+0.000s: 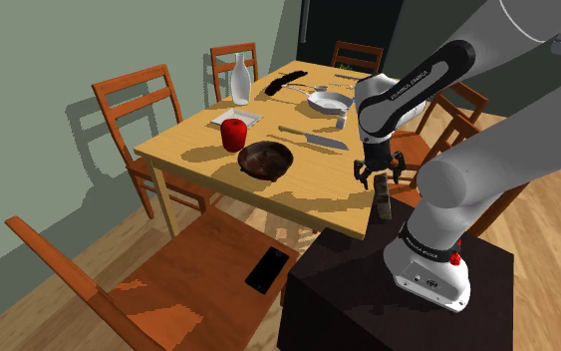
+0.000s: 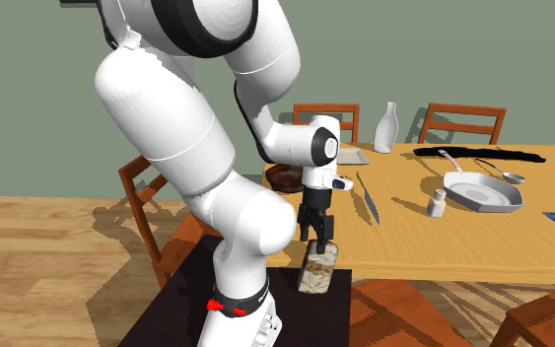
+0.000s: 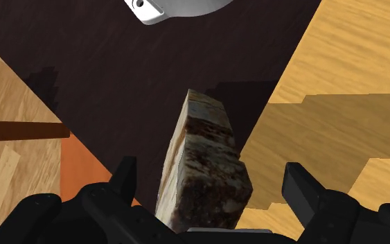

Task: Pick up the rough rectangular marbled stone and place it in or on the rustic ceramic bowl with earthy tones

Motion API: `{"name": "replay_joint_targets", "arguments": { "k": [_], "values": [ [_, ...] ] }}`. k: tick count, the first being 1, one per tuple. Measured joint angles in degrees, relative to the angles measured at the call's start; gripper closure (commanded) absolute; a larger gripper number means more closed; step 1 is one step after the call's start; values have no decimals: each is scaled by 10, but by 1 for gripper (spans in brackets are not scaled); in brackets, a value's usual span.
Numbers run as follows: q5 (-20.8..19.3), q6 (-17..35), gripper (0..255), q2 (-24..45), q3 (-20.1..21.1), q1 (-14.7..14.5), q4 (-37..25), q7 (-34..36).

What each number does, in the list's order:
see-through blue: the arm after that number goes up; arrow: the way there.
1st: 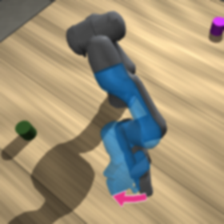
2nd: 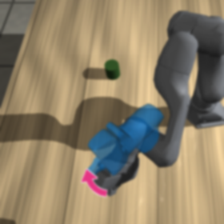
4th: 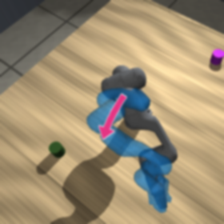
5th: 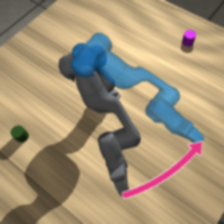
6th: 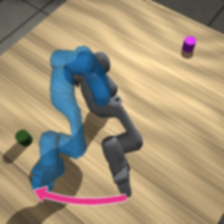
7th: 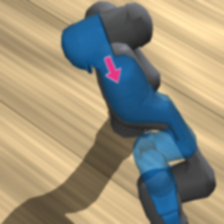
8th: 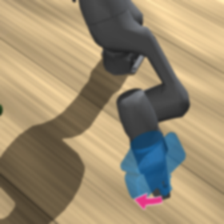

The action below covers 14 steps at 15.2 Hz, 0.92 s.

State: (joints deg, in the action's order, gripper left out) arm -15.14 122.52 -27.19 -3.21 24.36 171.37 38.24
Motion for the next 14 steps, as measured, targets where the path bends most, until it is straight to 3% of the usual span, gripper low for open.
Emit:
{"name": "replay_joint_targets", "arguments": {
  "k": [10,14],
  "values": [
    [0,0,255,0,0,0,0,0],
    [6,-37,255,-30,1,-3,-7,-7]
  ]
}}
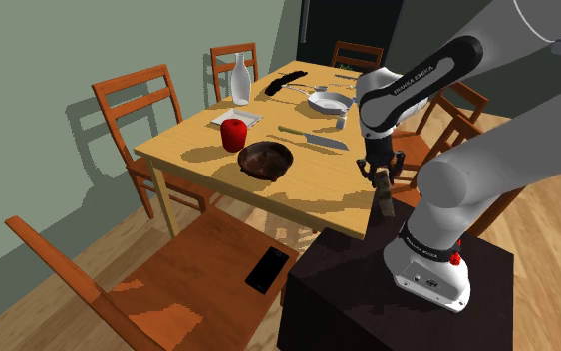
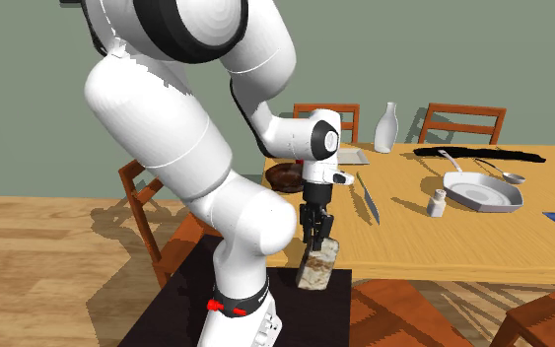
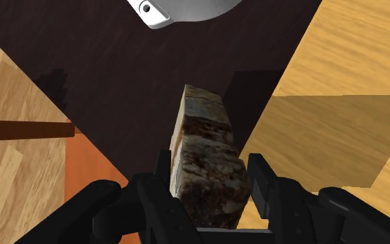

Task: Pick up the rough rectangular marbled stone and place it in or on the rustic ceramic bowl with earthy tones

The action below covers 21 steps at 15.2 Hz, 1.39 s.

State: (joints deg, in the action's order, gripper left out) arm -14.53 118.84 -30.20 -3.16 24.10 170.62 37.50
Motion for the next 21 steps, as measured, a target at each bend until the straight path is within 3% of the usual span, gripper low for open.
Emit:
{"name": "replay_joint_targets", "arguments": {
  "k": [21],
  "values": [
    [26,-227,255,-137,10,-10,-93,-38]
  ]
}}
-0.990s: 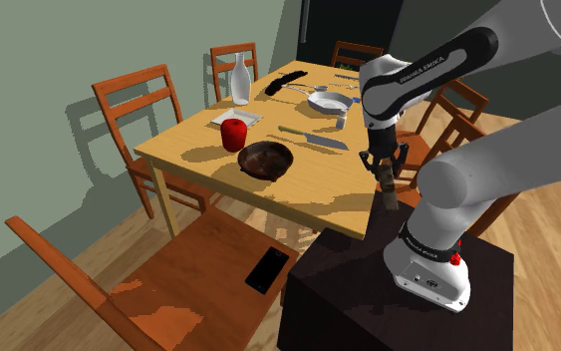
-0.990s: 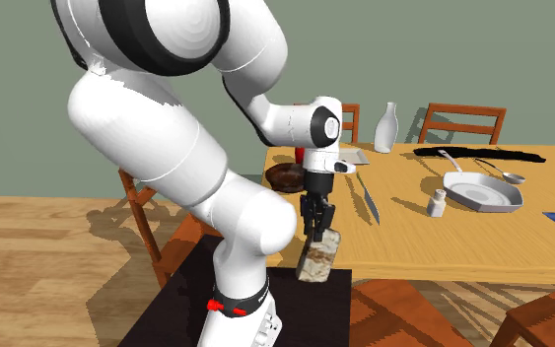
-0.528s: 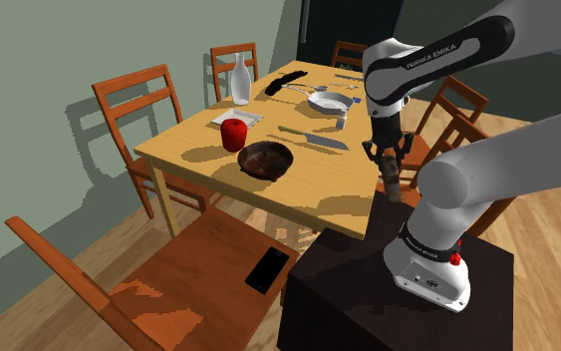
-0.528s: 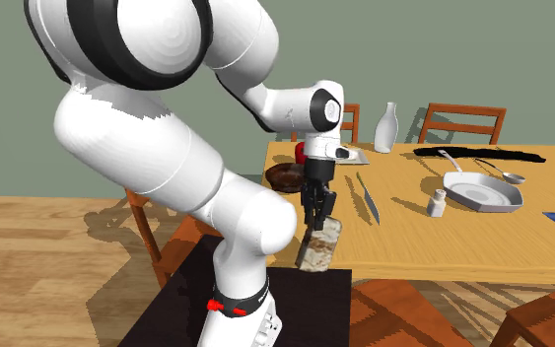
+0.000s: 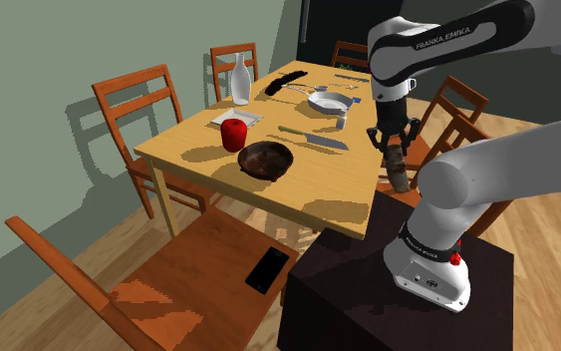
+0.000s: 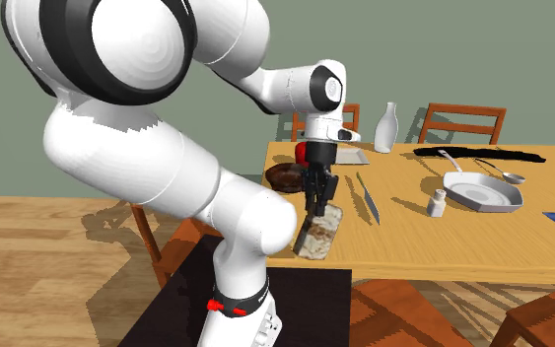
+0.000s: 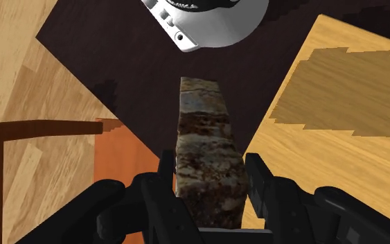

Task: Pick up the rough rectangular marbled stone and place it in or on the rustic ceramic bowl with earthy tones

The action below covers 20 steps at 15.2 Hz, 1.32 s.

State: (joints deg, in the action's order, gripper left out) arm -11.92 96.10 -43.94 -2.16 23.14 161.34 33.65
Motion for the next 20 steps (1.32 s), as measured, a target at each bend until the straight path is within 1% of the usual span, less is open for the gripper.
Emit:
{"name": "replay_joint_targets", "arguments": {
  "k": [11,14,18,20],
  "values": [
    [6,-97,255,-25,6,-1,-74,-15],
    [8,-116,255,-26,8,-2,-91,-18],
    [40,-111,255,29,37,-19,-135,14],
    [55,-107,255,71,52,-26,-171,32]
  ]
}}
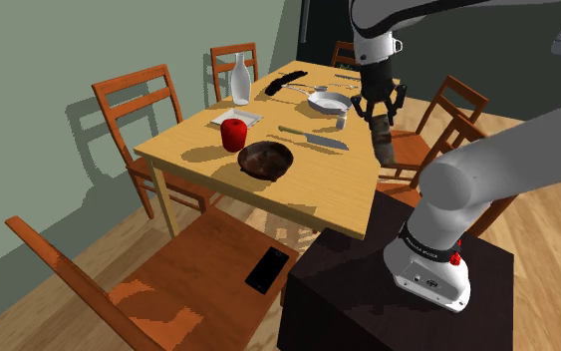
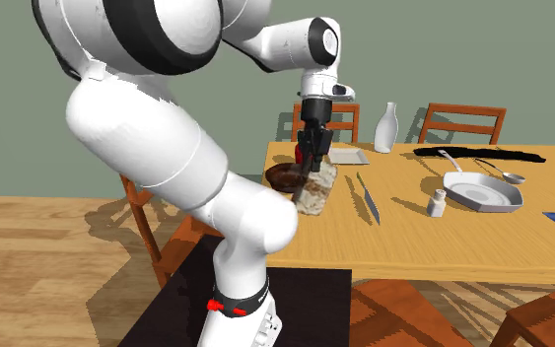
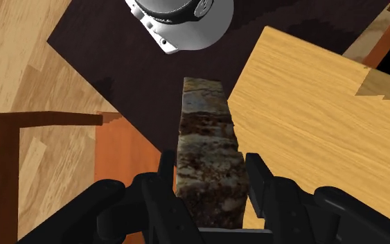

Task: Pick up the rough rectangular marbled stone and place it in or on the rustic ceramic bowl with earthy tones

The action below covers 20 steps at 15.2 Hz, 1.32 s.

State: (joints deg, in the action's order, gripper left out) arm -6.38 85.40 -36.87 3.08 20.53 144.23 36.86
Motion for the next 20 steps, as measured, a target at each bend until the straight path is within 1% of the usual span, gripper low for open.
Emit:
{"name": "replay_joint_targets", "arguments": {
  "k": [5,8,15,20],
  "values": [
    [34,1,255,93,39,-18,-88,48],
    [46,2,255,149,59,-25,-140,76],
    [58,-20,255,289,101,-44,-297,143],
    [50,-49,255,396,123,-61,-429,187]
  ]
}}
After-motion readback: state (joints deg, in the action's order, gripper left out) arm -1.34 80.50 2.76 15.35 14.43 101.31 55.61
